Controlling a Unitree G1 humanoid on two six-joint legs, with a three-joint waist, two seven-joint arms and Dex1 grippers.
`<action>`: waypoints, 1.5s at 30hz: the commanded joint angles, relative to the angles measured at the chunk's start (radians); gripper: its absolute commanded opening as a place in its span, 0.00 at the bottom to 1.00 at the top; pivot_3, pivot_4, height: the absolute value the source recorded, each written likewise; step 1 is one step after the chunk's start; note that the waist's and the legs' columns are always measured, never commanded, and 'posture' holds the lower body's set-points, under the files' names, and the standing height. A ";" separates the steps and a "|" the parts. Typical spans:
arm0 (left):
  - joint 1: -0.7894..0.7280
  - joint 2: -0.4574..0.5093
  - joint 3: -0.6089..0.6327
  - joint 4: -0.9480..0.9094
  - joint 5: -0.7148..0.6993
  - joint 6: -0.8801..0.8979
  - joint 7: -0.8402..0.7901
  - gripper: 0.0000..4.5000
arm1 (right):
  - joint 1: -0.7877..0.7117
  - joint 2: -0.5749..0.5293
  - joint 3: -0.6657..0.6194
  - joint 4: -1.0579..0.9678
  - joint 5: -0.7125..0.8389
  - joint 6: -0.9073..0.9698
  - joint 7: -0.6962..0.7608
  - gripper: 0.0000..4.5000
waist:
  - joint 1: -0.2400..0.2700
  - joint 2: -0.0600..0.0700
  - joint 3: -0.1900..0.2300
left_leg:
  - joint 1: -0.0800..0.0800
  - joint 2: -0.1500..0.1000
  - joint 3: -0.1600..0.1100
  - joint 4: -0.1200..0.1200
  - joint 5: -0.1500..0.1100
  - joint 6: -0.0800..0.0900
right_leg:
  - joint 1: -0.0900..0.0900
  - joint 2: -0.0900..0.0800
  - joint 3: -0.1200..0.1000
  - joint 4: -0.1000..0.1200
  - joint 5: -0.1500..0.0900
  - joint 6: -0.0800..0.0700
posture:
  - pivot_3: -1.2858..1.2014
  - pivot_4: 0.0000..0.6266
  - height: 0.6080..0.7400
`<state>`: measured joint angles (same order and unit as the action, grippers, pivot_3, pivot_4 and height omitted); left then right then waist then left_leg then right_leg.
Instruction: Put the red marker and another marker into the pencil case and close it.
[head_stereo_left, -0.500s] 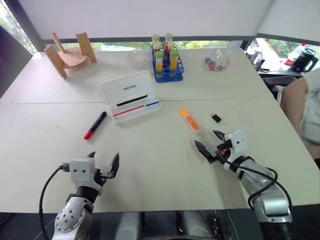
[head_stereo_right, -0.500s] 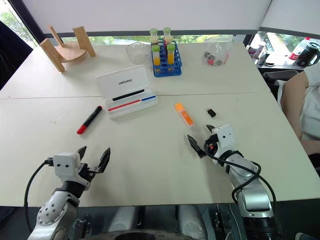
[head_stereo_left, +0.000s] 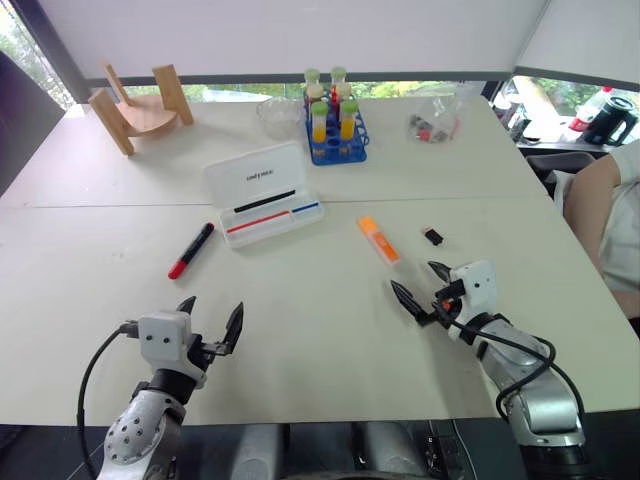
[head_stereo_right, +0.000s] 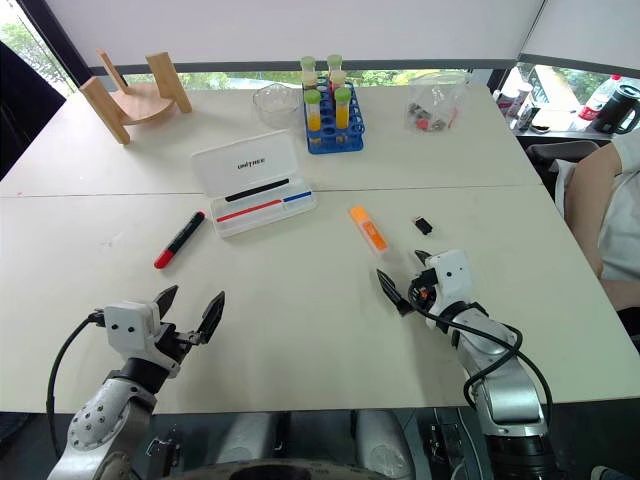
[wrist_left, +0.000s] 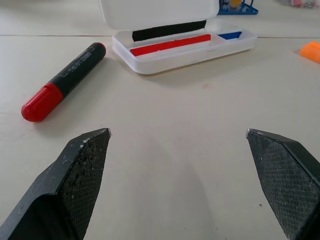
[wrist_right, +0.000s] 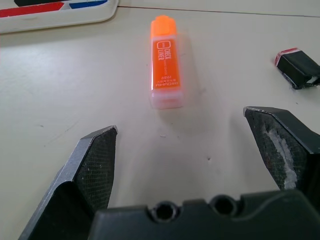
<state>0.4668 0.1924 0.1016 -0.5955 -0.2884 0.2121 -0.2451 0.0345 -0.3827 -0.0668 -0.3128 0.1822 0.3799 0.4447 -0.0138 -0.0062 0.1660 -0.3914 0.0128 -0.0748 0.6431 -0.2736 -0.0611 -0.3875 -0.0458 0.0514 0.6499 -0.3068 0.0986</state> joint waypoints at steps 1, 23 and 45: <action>-0.001 -0.003 0.018 -0.015 -0.014 -0.003 0.004 1.00 | -0.030 -0.023 -0.025 -0.026 0.015 -0.019 0.013 0.99 | 0.000 0.000 0.000 | 0.000 0.000 0.000 0.000 0.000 0.000 | 0.000 0.000 0.000 0.000 0.000 0.000 | 0.52 0.24 1.00; -0.650 0.565 0.084 0.501 -0.245 0.126 -0.679 1.00 | -0.302 -0.355 -0.020 -0.067 0.295 0.237 0.453 0.99 | 0.001 0.003 0.006 | 0.001 0.000 0.000 0.003 0.000 0.000 | 0.001 0.001 -0.002 0.004 0.001 0.000 | 0.52 0.24 1.00; -1.332 0.329 -0.215 1.604 0.171 -0.348 -0.983 1.00 | -0.441 -0.351 -0.006 -0.094 0.297 0.261 0.396 0.99 | -0.003 0.001 0.008 | -0.010 -0.001 -0.001 0.005 -0.001 0.003 | -0.010 0.001 -0.002 0.007 0.004 0.006 | 0.52 0.24 1.00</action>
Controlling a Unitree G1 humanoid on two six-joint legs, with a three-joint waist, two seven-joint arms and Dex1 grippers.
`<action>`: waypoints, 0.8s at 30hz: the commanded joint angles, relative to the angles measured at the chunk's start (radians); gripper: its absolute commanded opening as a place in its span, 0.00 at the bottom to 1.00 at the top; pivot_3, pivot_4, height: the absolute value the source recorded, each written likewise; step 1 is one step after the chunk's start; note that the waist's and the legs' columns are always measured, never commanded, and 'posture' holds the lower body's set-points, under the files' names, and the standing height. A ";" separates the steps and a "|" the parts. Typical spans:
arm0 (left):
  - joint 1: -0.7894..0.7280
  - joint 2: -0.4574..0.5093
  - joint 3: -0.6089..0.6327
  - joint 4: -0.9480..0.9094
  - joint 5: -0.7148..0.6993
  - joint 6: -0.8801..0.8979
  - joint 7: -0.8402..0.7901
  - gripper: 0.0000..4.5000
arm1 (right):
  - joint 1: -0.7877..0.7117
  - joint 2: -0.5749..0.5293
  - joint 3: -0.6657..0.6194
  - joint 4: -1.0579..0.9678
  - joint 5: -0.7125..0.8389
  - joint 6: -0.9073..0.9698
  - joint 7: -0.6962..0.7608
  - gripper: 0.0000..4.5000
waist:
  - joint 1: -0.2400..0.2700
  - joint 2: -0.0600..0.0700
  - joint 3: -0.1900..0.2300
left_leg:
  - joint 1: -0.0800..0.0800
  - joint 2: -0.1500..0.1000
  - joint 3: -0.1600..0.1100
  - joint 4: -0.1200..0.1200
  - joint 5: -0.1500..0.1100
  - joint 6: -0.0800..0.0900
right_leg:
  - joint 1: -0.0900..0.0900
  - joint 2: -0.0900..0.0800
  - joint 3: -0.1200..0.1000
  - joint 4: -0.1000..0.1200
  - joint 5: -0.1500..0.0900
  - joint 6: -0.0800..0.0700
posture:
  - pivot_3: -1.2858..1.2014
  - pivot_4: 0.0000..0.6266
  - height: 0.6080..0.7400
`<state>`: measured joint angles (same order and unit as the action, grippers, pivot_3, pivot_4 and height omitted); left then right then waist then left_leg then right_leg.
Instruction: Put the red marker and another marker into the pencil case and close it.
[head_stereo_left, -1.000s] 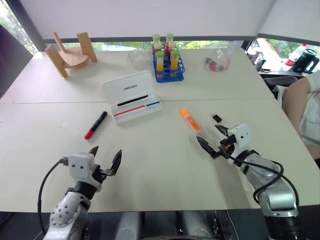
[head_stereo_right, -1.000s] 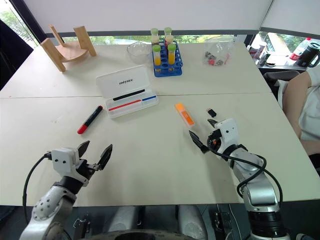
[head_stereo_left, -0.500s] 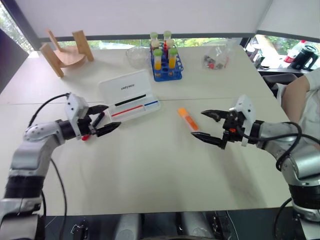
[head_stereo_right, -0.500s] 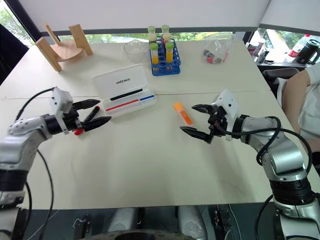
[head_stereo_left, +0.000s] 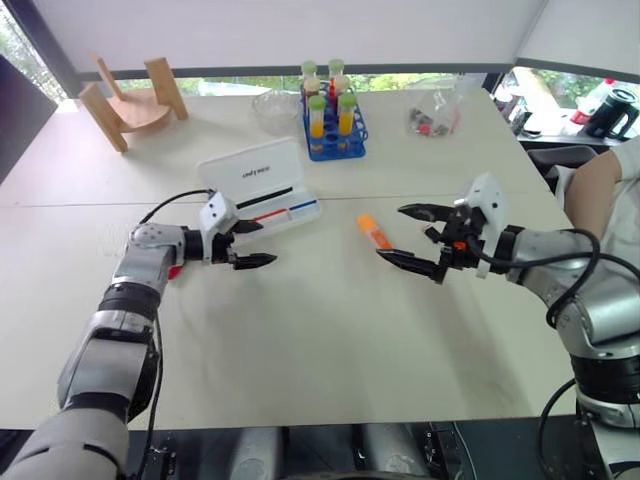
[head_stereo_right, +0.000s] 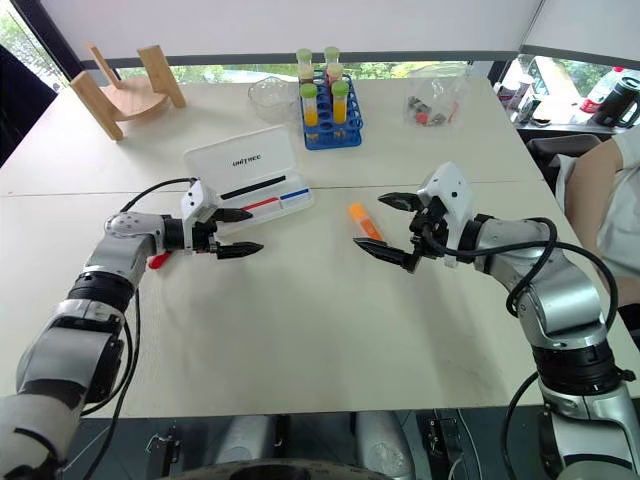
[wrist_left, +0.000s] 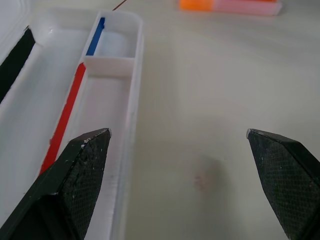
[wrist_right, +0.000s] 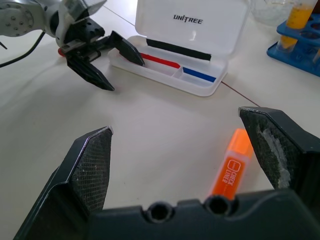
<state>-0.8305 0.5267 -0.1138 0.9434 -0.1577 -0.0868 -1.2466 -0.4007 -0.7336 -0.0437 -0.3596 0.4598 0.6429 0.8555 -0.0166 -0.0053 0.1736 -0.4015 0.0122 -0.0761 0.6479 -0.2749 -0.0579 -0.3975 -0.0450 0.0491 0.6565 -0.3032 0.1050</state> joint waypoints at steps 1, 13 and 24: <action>-0.044 -0.010 0.003 0.092 0.048 -0.050 0.019 0.94 | -0.007 0.002 -0.031 -0.048 0.020 0.000 -0.022 1.00 | -0.001 0.000 0.000 | 0.000 0.000 0.000 0.000 0.000 0.000 | 0.000 0.000 0.000 0.000 0.000 0.000 | 0.52 0.24 1.00; 0.003 0.003 0.015 0.061 0.057 -0.070 -0.147 0.01 | -0.042 -0.014 -0.025 -0.028 0.026 0.001 -0.028 1.00 | -0.001 0.000 0.000 | 0.001 -0.001 0.000 0.002 0.000 0.000 | 0.000 0.000 0.000 0.005 0.000 0.000 | 0.52 0.24 1.00; 0.347 0.098 -0.042 -0.534 -0.005 -0.003 -0.288 0.01 | -0.077 -0.030 -0.011 0.007 0.020 -0.006 0.004 1.00 | 0.002 0.001 0.000 | 0.002 0.000 0.000 0.001 0.001 -0.001 | 0.000 0.000 0.001 0.006 -0.001 -0.001 | 0.52 0.24 1.00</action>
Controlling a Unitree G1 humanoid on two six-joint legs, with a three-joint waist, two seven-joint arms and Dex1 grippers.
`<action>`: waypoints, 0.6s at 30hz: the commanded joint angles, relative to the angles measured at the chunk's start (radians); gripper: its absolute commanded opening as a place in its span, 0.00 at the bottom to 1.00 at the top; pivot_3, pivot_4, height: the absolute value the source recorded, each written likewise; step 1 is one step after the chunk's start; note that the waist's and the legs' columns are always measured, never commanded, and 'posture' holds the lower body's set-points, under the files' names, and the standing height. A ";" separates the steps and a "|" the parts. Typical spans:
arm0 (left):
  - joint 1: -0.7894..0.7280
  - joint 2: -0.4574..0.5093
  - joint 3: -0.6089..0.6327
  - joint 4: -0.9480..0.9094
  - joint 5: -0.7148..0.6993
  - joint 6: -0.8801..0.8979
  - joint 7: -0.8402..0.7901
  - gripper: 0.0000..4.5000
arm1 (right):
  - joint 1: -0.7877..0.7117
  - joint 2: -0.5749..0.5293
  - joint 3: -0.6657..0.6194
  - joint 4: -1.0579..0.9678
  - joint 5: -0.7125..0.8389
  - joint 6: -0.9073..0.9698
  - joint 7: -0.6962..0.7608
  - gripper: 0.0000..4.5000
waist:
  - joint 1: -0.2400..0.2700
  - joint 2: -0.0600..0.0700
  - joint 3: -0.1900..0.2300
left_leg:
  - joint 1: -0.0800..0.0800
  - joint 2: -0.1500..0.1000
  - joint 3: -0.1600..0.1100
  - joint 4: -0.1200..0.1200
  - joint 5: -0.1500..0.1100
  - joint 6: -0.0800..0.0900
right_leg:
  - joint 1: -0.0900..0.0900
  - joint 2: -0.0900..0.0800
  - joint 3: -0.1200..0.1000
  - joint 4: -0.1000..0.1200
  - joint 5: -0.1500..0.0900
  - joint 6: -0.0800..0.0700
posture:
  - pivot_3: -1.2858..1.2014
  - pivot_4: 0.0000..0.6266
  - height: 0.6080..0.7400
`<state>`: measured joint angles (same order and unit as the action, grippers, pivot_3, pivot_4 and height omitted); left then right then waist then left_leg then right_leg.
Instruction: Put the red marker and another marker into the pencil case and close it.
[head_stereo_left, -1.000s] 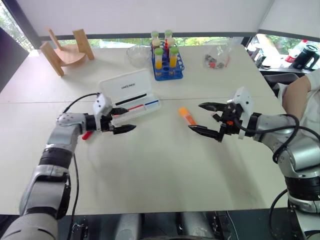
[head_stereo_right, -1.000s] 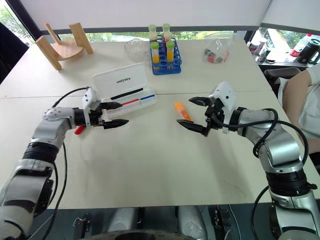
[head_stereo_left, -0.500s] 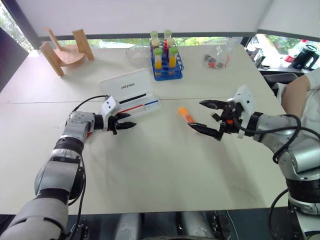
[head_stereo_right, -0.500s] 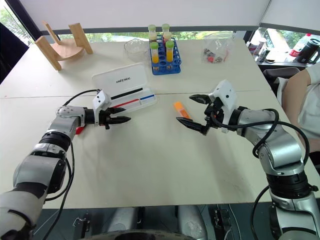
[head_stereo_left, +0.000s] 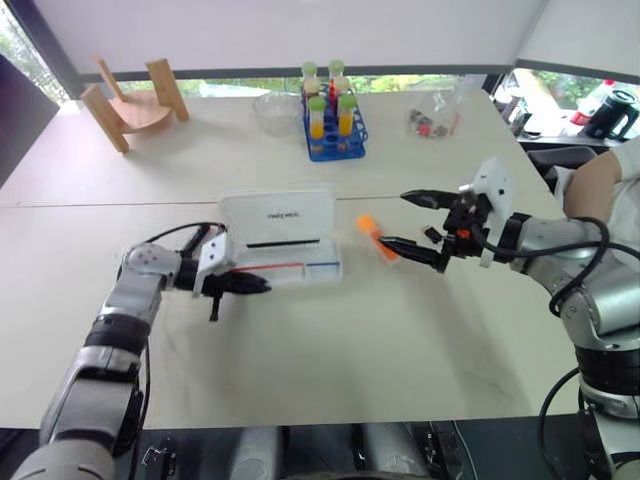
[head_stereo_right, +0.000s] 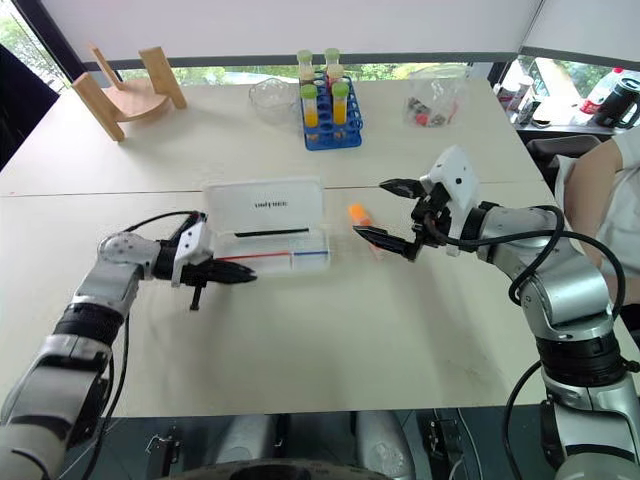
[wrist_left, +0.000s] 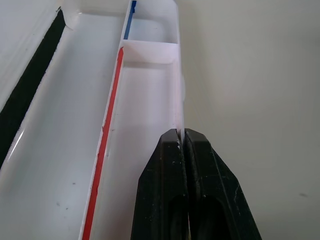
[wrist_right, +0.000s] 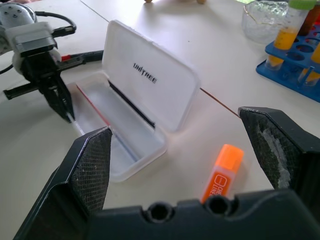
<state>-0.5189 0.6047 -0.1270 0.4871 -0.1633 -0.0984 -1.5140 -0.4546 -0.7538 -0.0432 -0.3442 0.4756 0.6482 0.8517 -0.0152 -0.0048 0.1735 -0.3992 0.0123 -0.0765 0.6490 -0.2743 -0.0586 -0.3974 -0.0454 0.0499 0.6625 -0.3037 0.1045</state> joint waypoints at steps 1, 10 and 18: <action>0.045 0.024 -0.031 -0.094 0.002 0.009 -0.016 0.01 | -0.025 -0.009 -0.010 -0.005 0.004 -0.012 0.009 1.00 | 0.001 0.000 0.000 | 0.000 0.000 0.000 0.000 0.000 0.000 | 0.000 0.000 0.000 0.000 0.000 0.000 | 0.52 0.24 1.00; 0.085 0.046 -0.034 -0.129 0.019 0.004 0.034 0.01 | -0.040 -0.005 0.009 0.015 -0.011 -0.026 0.026 1.00 | -0.001 0.000 0.000 | 0.002 0.000 0.000 0.000 0.000 0.000 | 0.001 0.000 0.000 0.000 0.000 0.000 | 0.52 0.24 1.00; 0.127 0.087 0.057 -0.304 -0.077 0.126 0.105 0.76 | -0.048 0.000 0.025 0.028 -0.016 -0.039 0.038 1.00 | -0.003 0.000 0.000 | 0.003 0.000 0.000 0.000 0.000 0.000 | 0.001 0.000 0.000 0.001 0.000 0.000 | 0.52 0.24 1.00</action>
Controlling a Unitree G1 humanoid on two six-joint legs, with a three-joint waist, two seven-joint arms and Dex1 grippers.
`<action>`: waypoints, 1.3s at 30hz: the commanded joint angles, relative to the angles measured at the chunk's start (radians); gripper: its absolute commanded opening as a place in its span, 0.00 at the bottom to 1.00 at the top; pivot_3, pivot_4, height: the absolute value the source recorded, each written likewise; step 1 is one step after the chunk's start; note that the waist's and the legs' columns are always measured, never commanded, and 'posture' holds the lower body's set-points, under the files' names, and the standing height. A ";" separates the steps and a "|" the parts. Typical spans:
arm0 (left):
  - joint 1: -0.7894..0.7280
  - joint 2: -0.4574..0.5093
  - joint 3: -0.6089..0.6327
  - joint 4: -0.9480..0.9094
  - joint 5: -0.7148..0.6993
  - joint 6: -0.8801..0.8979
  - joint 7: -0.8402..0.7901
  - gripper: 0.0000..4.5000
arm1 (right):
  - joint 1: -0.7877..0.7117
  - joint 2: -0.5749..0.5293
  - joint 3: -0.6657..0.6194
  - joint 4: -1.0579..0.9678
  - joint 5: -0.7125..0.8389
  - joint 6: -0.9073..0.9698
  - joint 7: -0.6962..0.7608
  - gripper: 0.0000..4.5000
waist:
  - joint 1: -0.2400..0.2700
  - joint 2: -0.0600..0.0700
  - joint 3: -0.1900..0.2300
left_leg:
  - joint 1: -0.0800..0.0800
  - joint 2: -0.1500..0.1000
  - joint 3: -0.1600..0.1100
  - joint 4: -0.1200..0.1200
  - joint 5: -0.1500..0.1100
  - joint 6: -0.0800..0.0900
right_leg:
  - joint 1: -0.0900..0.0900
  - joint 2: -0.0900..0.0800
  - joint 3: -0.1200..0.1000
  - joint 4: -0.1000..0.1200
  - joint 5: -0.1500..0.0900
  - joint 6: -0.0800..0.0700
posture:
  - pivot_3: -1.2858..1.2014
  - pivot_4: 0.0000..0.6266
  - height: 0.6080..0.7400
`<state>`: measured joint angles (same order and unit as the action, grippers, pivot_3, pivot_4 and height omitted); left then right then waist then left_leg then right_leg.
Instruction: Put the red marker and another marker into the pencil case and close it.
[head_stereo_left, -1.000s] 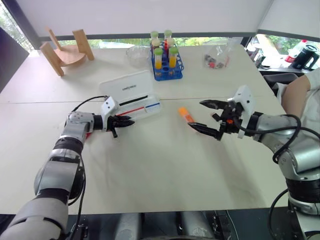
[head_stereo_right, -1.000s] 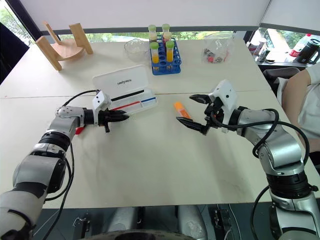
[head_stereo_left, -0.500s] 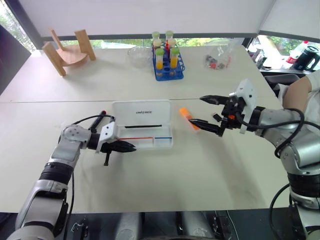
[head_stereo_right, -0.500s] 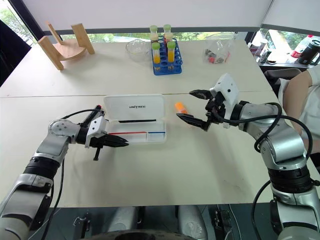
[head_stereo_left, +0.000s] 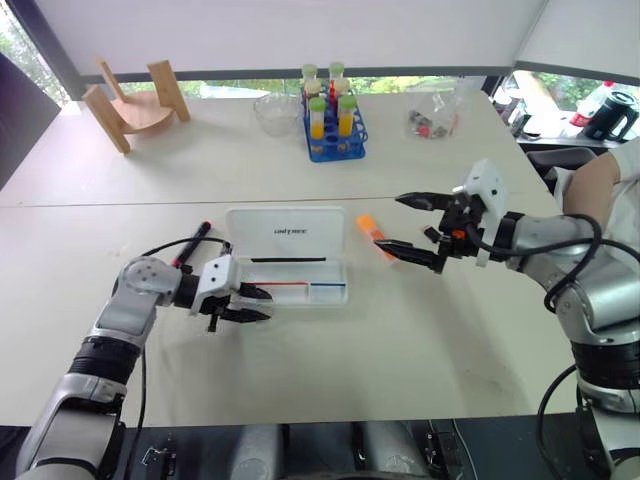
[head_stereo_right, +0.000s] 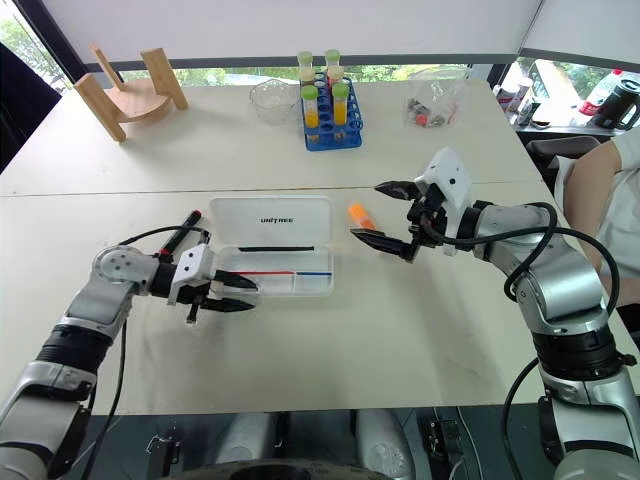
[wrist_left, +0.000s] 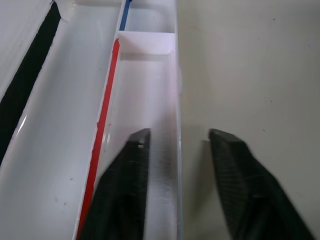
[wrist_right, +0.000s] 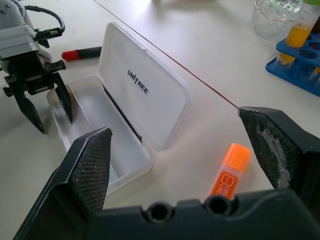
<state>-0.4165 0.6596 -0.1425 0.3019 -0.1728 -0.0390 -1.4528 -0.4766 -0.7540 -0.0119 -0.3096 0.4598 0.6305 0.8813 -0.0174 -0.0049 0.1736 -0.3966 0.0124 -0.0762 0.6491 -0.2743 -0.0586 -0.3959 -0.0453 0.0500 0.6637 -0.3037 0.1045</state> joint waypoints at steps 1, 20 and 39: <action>0.036 0.045 0.105 -0.174 -0.099 0.103 0.064 0.86 | -0.028 0.001 -0.003 -0.005 -0.001 -0.023 0.010 1.00 | -0.003 0.000 0.001 | 0.000 0.000 0.000 0.000 0.000 0.000 | 0.000 0.000 0.000 0.000 0.000 0.000 | 0.52 0.24 1.00; 0.156 0.040 0.444 -0.114 -0.138 0.426 0.702 0.97 | -0.034 -0.010 -0.016 -0.016 0.038 0.008 0.048 1.00 | 0.006 0.000 0.004 | 0.004 0.000 0.000 -0.001 0.000 0.000 | 0.003 0.000 0.000 0.000 0.000 0.000 | 0.52 0.24 1.00; -0.056 0.078 0.396 0.138 -0.179 0.322 0.460 0.07 | 0.078 -0.179 -0.085 -0.210 0.211 0.104 0.171 1.00 | 0.001 -0.002 0.005 | 0.004 0.000 0.000 -0.001 0.000 -0.001 | 0.003 0.000 0.000 0.000 0.000 0.000 | 0.52 0.24 1.00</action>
<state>-0.4563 0.6838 0.1921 0.5424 -0.2973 0.2591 -0.9650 -0.3944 -0.9220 -0.0654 -0.4977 0.6638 0.7512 1.0557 -0.0163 -0.0073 0.1789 -0.3936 0.0131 -0.0766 0.6483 -0.2738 -0.0596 -0.3937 -0.0451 0.0497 0.6639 -0.3037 0.1044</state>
